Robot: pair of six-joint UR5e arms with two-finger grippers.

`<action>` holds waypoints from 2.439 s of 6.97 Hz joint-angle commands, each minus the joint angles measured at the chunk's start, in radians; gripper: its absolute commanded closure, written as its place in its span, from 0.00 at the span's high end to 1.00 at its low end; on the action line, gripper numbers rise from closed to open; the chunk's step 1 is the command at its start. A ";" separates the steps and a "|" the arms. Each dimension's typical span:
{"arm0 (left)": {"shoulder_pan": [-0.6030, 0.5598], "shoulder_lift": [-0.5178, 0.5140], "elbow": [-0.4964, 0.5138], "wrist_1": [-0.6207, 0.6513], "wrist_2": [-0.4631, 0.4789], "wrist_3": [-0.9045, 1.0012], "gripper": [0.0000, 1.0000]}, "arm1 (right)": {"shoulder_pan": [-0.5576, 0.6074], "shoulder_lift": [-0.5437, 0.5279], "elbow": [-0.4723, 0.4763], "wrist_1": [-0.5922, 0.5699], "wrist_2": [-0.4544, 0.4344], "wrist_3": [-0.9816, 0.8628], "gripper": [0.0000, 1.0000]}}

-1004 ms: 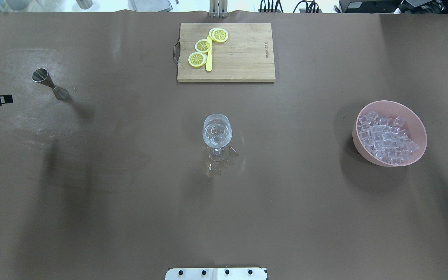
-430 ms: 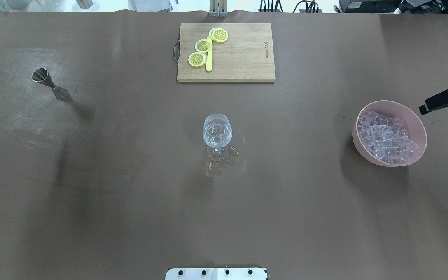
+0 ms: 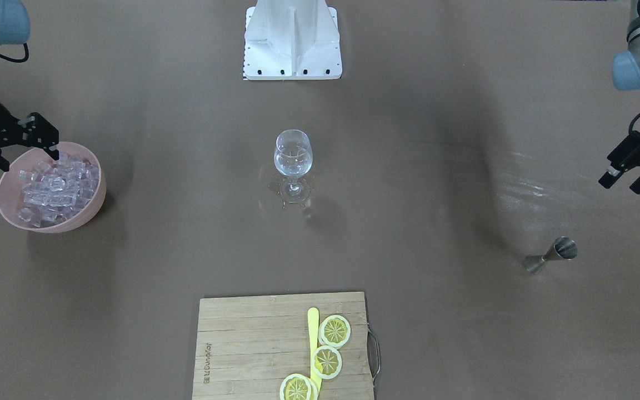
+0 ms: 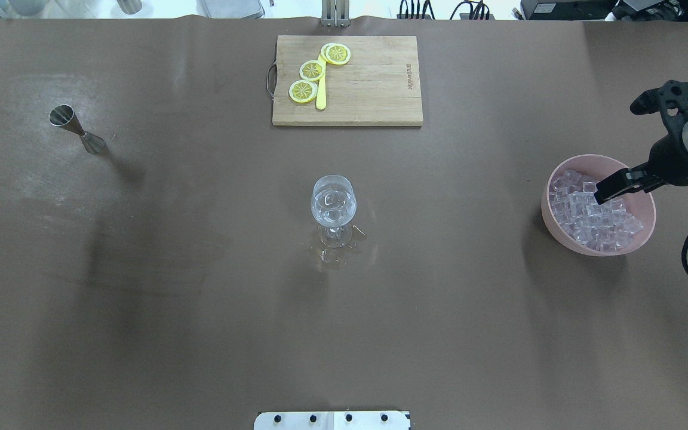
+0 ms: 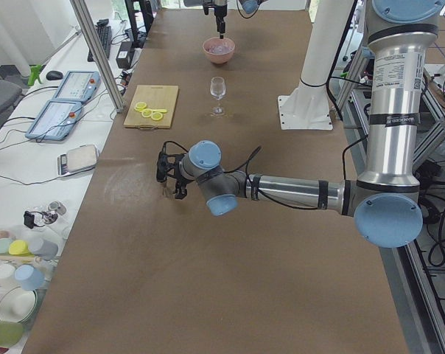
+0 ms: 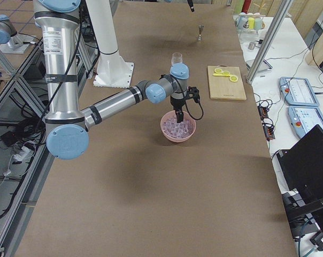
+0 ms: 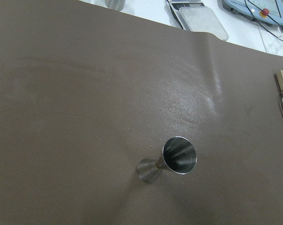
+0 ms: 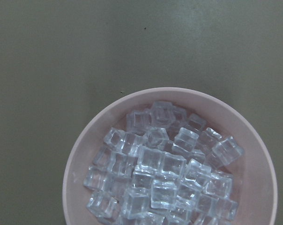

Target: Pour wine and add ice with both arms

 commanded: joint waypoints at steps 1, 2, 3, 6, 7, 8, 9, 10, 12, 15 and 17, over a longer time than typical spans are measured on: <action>-0.048 -0.082 0.000 0.197 -0.086 0.041 0.97 | -0.022 0.045 -0.058 -0.001 -0.009 0.002 0.94; -0.080 -0.099 -0.030 0.331 -0.112 0.208 0.97 | -0.023 0.045 -0.065 0.001 -0.012 0.000 0.94; -0.118 -0.105 -0.081 0.524 -0.112 0.420 0.97 | -0.039 0.048 -0.071 0.001 -0.027 0.002 0.93; -0.203 -0.170 -0.135 0.851 -0.108 0.788 0.97 | -0.060 0.053 -0.109 0.012 -0.029 -0.009 0.87; -0.207 -0.170 -0.136 0.851 -0.106 0.788 0.97 | -0.060 0.050 -0.112 0.012 -0.029 -0.009 0.83; -0.211 -0.170 -0.139 0.853 -0.106 0.788 0.97 | -0.068 0.057 -0.140 0.012 -0.028 -0.011 0.81; -0.212 -0.168 -0.144 0.851 -0.106 0.788 0.97 | -0.068 0.059 -0.146 0.012 -0.028 -0.011 0.72; -0.218 -0.168 -0.149 0.853 -0.106 0.788 0.97 | -0.068 0.061 -0.155 0.012 -0.023 -0.012 0.61; -0.223 -0.168 -0.155 0.853 -0.106 0.788 0.97 | -0.063 0.058 -0.152 0.012 -0.008 -0.014 0.00; -0.224 -0.168 -0.155 0.851 -0.106 0.791 0.97 | 0.015 0.061 -0.096 -0.013 0.087 -0.018 0.00; -0.224 -0.165 -0.147 0.851 -0.106 0.811 0.97 | 0.007 0.245 0.009 -0.269 0.098 0.006 0.00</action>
